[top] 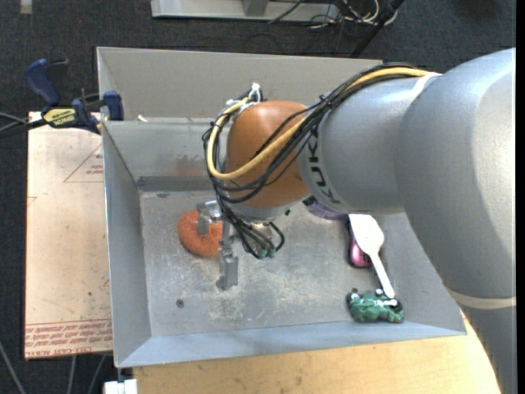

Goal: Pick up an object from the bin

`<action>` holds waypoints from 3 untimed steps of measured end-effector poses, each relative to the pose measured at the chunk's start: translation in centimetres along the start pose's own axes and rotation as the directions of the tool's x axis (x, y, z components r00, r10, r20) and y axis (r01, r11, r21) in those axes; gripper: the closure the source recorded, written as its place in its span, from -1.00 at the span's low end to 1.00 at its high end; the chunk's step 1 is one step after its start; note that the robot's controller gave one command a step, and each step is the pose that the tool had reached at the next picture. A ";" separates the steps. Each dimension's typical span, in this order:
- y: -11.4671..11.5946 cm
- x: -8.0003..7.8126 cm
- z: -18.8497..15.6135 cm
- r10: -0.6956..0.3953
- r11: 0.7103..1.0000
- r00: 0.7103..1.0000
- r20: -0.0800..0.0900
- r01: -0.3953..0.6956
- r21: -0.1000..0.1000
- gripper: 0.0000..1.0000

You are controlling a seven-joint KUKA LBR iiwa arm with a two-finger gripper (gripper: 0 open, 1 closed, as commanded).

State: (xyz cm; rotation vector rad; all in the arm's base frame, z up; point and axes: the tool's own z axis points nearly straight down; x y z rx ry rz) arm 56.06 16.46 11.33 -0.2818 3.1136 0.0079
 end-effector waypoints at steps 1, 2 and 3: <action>-2.1 -2.1 4.1 0.590 0.808 0.807 -0.018 -0.590 0.011 1.00; -2.0 -2.1 4.1 0.589 0.808 0.808 -0.017 -0.589 0.011 1.00; -2.2 -3.0 -11.6 0.585 0.811 0.811 -0.012 -0.585 0.007 1.00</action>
Offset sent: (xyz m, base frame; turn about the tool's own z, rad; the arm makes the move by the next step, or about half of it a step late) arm 0.0000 0.0000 0.0000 0.0000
